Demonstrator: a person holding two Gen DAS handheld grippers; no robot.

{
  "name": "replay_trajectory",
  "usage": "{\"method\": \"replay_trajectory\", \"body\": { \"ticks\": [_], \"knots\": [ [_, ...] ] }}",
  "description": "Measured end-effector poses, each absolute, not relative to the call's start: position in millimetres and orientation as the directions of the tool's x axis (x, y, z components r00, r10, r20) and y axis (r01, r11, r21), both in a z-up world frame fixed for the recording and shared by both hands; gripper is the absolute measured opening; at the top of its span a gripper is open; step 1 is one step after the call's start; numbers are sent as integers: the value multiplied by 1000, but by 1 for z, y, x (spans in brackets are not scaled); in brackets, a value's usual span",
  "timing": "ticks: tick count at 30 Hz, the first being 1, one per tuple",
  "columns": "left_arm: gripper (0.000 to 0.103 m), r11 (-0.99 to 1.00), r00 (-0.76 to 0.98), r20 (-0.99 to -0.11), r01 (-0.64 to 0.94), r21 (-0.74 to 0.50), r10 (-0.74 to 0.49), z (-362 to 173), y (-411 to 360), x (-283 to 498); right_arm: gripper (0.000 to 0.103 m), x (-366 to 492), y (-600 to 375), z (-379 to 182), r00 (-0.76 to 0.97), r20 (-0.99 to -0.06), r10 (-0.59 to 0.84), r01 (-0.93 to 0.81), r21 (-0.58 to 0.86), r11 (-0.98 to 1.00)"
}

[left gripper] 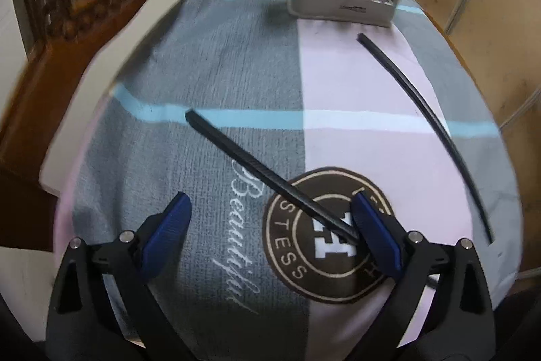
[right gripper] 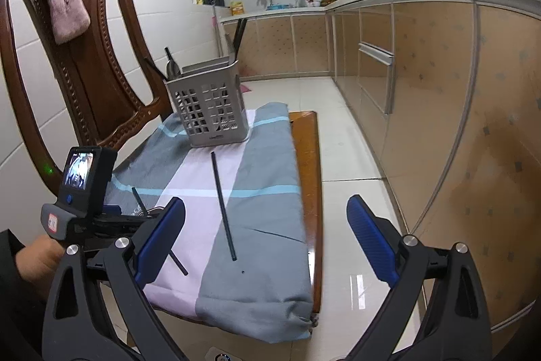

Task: Organize utensils
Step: 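Lower the left gripper toward the black chopsticks on the cloth, then grasp one black chopstick with the left gripper while the right gripper grasps the other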

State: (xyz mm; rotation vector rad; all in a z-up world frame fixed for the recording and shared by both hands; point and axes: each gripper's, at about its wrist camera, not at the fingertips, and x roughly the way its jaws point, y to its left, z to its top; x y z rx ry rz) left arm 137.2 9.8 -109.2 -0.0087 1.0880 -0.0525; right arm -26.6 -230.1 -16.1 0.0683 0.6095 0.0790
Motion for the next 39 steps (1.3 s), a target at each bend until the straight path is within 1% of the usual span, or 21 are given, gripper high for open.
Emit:
{"method": "replay_trajectory", "body": {
  "ticks": [2,4,6,8,10,11,12,14,16,17,19,22,27,31,33,34,35,36,37,38,39],
  "knots": [
    [94,999,451,-892,3,-51,-47,-108,12,142,94,6,-212,-31,739,-667,99,-134,-1,991],
    [93,998,440,-897,-28,-54,-36,-108,11,145,94,28,-203,-43,702,-703,109,-187,-34,982],
    [91,998,441,-897,-41,-41,-18,-109,7,150,90,56,-193,-59,652,-751,109,-231,-60,971],
    [83,998,453,-891,-49,-36,-10,-108,3,155,72,80,-184,-74,588,-797,134,-281,-46,959],
    [77,999,461,-887,-42,-29,-6,-108,-1,162,69,91,-173,-79,574,-803,159,-318,-39,947],
    [70,999,463,-886,-32,-31,-12,-107,-3,166,67,96,-166,-82,569,-807,159,-335,-51,941],
    [66,999,462,-887,-17,-32,-21,-105,-6,169,65,103,-159,-88,551,-820,152,-350,-62,935],
    [41,998,462,-885,36,-44,-56,-99,-12,171,43,115,-150,-100,498,-856,139,-359,-58,932],
    [36,992,471,-878,119,-31,-84,-99,-18,172,35,118,-151,-103,492,-859,141,-311,-23,950],
    [32,987,477,-873,157,-25,-98,-99,-19,171,28,119,-154,-103,491,-862,124,-266,-14,964],
    [31,971,487,-863,236,-21,-137,-99,-19,169,18,117,-162,-102,494,-862,118,-178,32,984],
    [31,947,482,-856,319,-28,-188,-100,-15,167,12,105,-172,-102,506,-854,121,-61,104,993],
    [31,908,452,-861,419,-26,-233,-100,-12,169,11,76,-188,-103,530,-834,152,114,248,962],
    [30,850,422,-854,524,-43,-304,-100,-6,167,11,57,-201,-108,550,-802,234,248,425,871],
    [31,846,419,-850,530,-57,-319,-100,-1,168,11,56,-201,-108,546,-802,243,267,442,856],
    [47,865,425,-852,497,-62,-306,-101,1,169,12,59,-196,-106,539,-809,236,246,419,874],
    [77,889,432,-859,455,-57,-276,-101,4,170,17,62,-192,-104,533,-813,235,218,400,890],
    [84,914,438,-866,402,-50,-241,-101,8,171,22,68,-188,-101,530,-814,238,173,378,909],
    [84,940,448,-864,332,-76,-228,-100,15,174,28,72,-187,-98,535,-812,233,147,361,921],
    [84,950,445,-866,298,-96,-227,-101,20,177,32,81,-186,-93,541,-815,210,113,318,941],
    [84,968,429,-878,220,-124,-210,-103,26,184,35,93,-184,-90,532,-824,192,80,275,958]
  ]
}}
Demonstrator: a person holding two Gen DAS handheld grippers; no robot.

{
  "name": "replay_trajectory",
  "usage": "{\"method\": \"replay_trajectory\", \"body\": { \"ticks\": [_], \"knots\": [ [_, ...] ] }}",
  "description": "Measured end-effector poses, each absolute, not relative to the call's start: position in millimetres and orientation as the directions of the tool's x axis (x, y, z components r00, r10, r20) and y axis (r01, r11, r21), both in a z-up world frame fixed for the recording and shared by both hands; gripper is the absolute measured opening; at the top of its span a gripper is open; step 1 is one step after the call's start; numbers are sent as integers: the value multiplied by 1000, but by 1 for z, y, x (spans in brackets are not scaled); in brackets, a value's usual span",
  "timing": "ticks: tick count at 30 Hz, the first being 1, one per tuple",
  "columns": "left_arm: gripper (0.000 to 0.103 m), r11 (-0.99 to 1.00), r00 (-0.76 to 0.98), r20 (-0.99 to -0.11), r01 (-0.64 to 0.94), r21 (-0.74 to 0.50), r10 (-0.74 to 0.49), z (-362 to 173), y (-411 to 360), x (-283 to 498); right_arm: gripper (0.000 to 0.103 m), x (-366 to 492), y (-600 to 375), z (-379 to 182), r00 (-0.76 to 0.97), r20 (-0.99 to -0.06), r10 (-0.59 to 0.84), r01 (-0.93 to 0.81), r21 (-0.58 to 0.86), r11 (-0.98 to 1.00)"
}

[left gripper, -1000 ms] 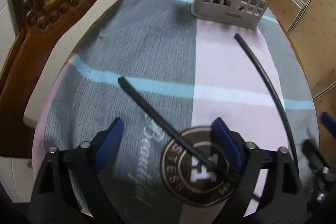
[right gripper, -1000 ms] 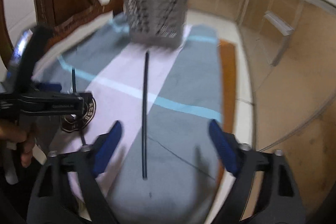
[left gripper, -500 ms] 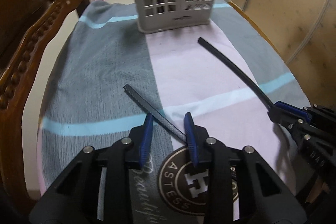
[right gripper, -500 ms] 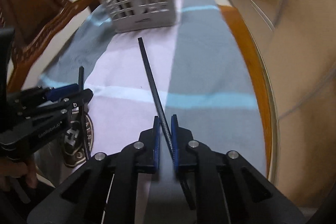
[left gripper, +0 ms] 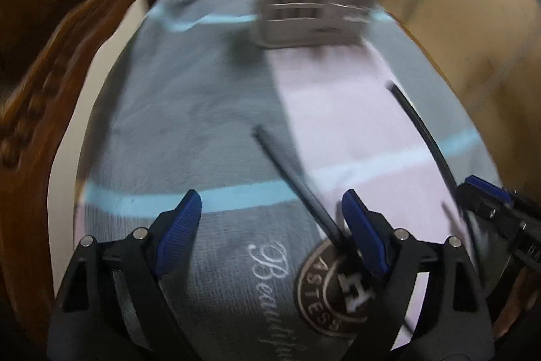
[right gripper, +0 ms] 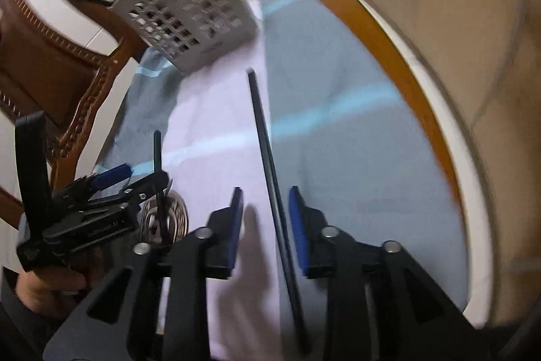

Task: Organize utensils
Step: 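Grasp one black chopstick with the left gripper while the right gripper grasps the other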

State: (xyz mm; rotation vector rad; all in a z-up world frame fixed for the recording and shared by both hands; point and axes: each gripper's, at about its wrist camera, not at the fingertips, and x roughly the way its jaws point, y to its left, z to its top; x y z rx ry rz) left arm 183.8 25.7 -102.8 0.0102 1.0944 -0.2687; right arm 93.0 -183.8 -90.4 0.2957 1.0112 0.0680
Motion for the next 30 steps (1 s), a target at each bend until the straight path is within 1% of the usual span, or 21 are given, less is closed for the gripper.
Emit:
{"method": "replay_trajectory", "body": {
  "ticks": [1,2,4,7,10,12,13,14,15,16,17,18,19,20,22,24,26,30],
  "knots": [
    [84,974,435,-877,179,-138,-204,-102,30,188,41,103,-183,-91,523,-830,194,54,259,964],
    [84,978,438,-877,139,-153,-199,-101,33,193,42,119,-180,-91,507,-838,201,13,241,971],
    [84,985,431,-885,85,-152,-174,-102,31,202,42,141,-177,-94,485,-856,177,-31,185,982],
    [83,993,415,-902,65,-103,-121,-103,21,210,42,175,-172,-101,469,-870,152,-75,132,988],
    [78,998,404,-912,40,-52,-64,-103,12,216,42,193,-166,-102,468,-873,134,-110,93,990],
    [72,999,404,-914,33,-30,-40,-103,9,218,42,207,-163,-102,453,-882,133,-120,88,989],
    [65,999,399,-916,36,-28,-40,-101,6,219,42,210,-162,-101,447,-885,129,-123,82,989],
    [52,999,394,-918,43,-28,-42,-100,4,220,42,215,-161,-101,436,-892,120,-124,72,990],
    [43,998,392,-919,55,-30,-49,-97,1,223,42,218,-160,-101,429,-896,113,-123,66,990],
    [24,997,387,-920,75,-32,-59,-96,-2,225,41,220,-158,-101,425,-899,108,-124,61,990],
    [12,996,380,-923,85,-32,-62,-95,-3,227,35,223,-158,-101,425,-899,104,-127,55,990],
    [11,995,378,-924,90,-34,-66,-94,-3,228,29,225,-158,-101,425,-899,103,-124,55,991],
    [10,995,376,-924,93,-41,-73,-94,-2,230,13,227,-159,-101,426,-898,108,-117,63,991],
    [9,994,374,-924,95,-50,-83,-95,-1,231,8,229,-163,-101,422,-898,123,-109,85,990],
    [7,992,368,-924,97,-75,-105,-96,1,234,8,229,-169,-99,421,-896,141,-98,109,989],
    [6,984,370,-913,106,-141,-171,-95,8,237,8,225,-171,-93,439,-886,147,-102,114,988],
    [6,983,384,-907,123,-133,-171,-87,11,236,7,217,-173,-80,468,-869,161,-111,123,986],
    [6,975,469,-857,154,-160,-215,-47,19,214,7,194,-172,-44,538,-822,189,-147,129,981]
  ]
}}
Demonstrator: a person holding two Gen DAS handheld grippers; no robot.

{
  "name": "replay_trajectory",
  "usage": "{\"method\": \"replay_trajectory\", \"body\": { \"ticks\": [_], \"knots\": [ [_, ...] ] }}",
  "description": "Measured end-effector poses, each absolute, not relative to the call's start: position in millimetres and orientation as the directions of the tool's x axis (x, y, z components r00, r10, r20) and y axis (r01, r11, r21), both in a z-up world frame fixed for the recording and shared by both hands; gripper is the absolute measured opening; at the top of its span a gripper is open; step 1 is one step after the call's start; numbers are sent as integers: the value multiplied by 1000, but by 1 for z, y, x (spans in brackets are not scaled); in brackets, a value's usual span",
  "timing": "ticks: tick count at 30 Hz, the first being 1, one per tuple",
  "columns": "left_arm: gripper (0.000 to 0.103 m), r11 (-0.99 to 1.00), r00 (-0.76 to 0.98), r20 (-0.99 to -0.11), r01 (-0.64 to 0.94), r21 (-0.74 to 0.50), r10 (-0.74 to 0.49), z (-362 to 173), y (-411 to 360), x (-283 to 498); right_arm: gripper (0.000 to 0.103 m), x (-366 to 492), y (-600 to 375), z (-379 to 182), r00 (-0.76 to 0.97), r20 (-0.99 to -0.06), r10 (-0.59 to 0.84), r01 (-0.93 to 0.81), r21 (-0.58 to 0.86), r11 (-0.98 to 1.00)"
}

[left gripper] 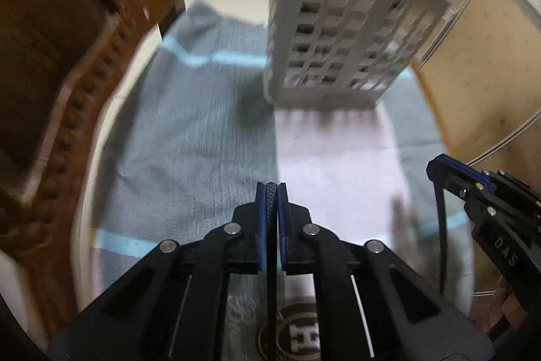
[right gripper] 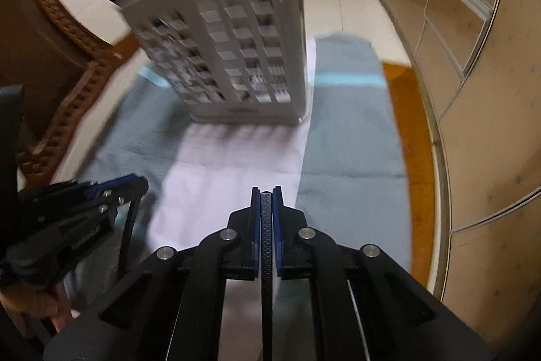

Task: Organize utensils
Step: 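Grasp one black chopstick with the left gripper while the right gripper grasps the other, then lift both held chopsticks and carry them above the gray holder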

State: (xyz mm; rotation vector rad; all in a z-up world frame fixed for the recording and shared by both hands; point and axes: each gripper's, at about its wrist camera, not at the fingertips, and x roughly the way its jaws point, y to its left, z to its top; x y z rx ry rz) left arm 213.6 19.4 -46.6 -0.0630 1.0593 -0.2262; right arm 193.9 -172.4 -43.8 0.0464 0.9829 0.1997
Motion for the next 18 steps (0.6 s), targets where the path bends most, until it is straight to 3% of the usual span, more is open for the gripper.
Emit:
{"method": "replay_trajectory", "body": {
  "ticks": [18],
  "knots": [
    [6,934,758,-548,317,-164,-353,152,23,93,8,59,-184,123,789,-524,321,-242,215,946]
  ]
}}
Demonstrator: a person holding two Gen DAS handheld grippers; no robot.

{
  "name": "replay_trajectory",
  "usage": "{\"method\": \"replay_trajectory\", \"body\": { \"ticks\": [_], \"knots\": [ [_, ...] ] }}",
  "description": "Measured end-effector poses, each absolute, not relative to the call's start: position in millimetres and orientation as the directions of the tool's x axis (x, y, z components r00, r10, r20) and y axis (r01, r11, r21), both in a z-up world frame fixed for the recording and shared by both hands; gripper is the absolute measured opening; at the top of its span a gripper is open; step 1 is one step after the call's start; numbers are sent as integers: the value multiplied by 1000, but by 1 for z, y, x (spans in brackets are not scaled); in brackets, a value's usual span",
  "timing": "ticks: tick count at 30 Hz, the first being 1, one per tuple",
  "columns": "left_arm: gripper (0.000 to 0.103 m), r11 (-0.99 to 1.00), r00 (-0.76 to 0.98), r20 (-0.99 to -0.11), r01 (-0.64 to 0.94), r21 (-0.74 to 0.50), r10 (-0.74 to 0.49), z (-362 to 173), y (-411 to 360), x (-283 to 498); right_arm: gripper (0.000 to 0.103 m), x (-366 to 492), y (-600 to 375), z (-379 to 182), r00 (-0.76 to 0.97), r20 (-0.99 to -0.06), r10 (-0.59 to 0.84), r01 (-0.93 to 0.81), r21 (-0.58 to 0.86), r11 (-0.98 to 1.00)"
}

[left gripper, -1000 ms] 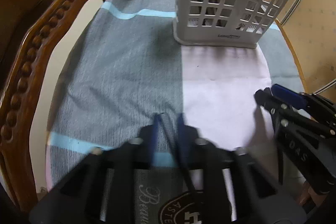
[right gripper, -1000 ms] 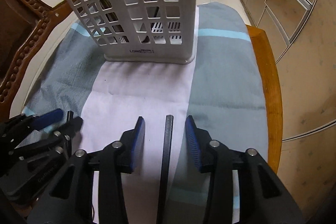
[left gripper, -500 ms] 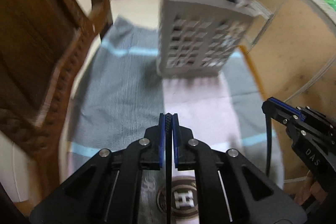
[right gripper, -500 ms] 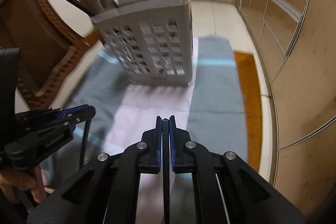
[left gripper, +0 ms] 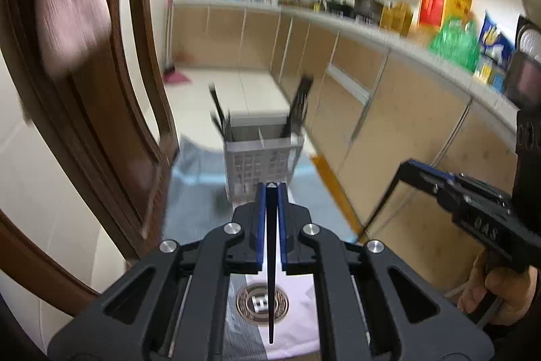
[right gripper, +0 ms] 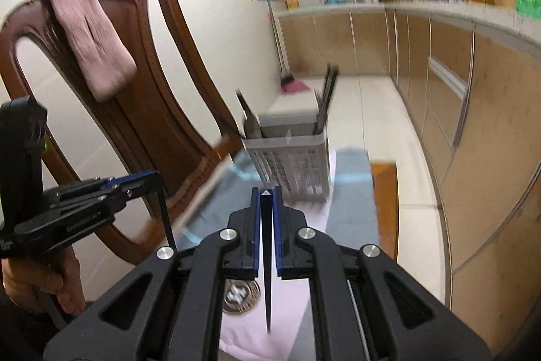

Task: Organize utensils
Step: 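Lift both held chopsticks and carry them above the gray holder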

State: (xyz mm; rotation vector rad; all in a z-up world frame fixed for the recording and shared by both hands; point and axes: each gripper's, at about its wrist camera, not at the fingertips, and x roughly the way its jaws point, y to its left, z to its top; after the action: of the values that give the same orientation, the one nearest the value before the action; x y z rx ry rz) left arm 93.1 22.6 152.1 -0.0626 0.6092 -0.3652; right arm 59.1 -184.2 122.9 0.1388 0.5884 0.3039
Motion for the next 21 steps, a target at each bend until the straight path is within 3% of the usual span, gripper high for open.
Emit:
{"method": "replay_trajectory", "body": {
  "ticks": [6,11,16,21],
  "knots": [
    [6,950,849,-426,267,-165,-312,207,41,98,8,92,-174,205,880,-378,286,-245,155,957],
    [6,956,877,-383,241,-169,-289,226,53,108,7,148,-172,250,930,-289,226,-196,132,972],
    [6,957,888,-364,232,-172,-281,232,55,119,8,197,-177,246,944,-289,161,-126,136,983],
    [6,960,893,-357,233,-156,-275,239,55,133,8,233,-182,196,932,-338,133,-83,160,984]
  ]
}}
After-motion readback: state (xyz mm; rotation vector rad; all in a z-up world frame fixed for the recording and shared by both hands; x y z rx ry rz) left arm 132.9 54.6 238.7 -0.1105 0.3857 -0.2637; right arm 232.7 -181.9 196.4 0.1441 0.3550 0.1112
